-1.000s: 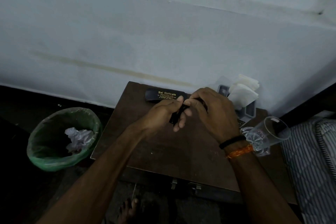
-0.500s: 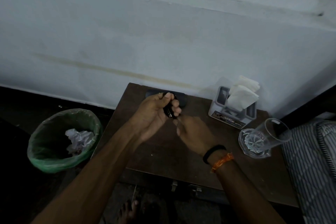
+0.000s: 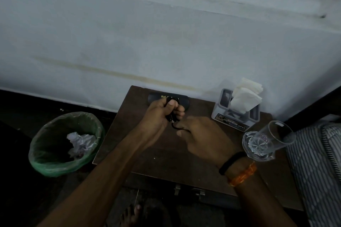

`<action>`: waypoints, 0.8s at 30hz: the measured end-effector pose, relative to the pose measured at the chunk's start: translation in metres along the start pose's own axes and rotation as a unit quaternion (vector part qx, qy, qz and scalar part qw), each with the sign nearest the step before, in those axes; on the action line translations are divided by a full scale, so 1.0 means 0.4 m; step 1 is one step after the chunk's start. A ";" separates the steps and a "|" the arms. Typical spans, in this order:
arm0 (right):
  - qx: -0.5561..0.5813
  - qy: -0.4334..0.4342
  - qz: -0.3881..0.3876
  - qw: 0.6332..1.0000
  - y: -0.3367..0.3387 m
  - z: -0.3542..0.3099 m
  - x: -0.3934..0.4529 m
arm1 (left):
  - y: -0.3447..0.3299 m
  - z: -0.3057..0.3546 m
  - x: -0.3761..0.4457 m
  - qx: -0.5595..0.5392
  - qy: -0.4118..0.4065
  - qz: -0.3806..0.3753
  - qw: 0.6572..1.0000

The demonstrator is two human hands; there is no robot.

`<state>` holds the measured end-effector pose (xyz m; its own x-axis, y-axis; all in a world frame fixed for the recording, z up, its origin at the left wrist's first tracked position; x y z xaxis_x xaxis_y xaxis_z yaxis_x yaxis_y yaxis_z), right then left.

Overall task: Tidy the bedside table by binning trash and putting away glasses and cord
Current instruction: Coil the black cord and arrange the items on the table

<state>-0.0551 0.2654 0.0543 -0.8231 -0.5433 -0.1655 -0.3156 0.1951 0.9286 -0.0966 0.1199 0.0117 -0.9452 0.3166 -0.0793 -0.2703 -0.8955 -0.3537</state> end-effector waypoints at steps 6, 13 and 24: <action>0.142 0.051 0.053 0.987 0.028 0.022 -0.023 | -0.016 0.004 -0.003 -0.010 0.023 -0.010 1.000; 0.103 0.081 0.221 0.966 0.061 0.045 -0.023 | -0.043 0.008 -0.014 -0.055 0.076 -0.099 0.991; 0.125 0.032 0.308 0.942 0.045 0.082 -0.020 | -0.045 0.022 -0.024 -0.118 0.084 -0.095 0.985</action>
<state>-0.0699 0.3000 0.0612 -0.8592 -0.3093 0.4075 0.1055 0.6723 0.7327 -0.0844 0.1301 0.0269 -0.8326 0.5370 -0.1357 -0.3717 -0.7234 -0.5818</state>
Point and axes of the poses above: each hand's wrist, its own x-axis towards the middle knuckle, its own y-axis out of the back of the hand, z = x × y, the point moved 1 cm from there along x, towards the middle knuckle, and after that the axes turned 9 degrees about -z, right-handed, at the moved point
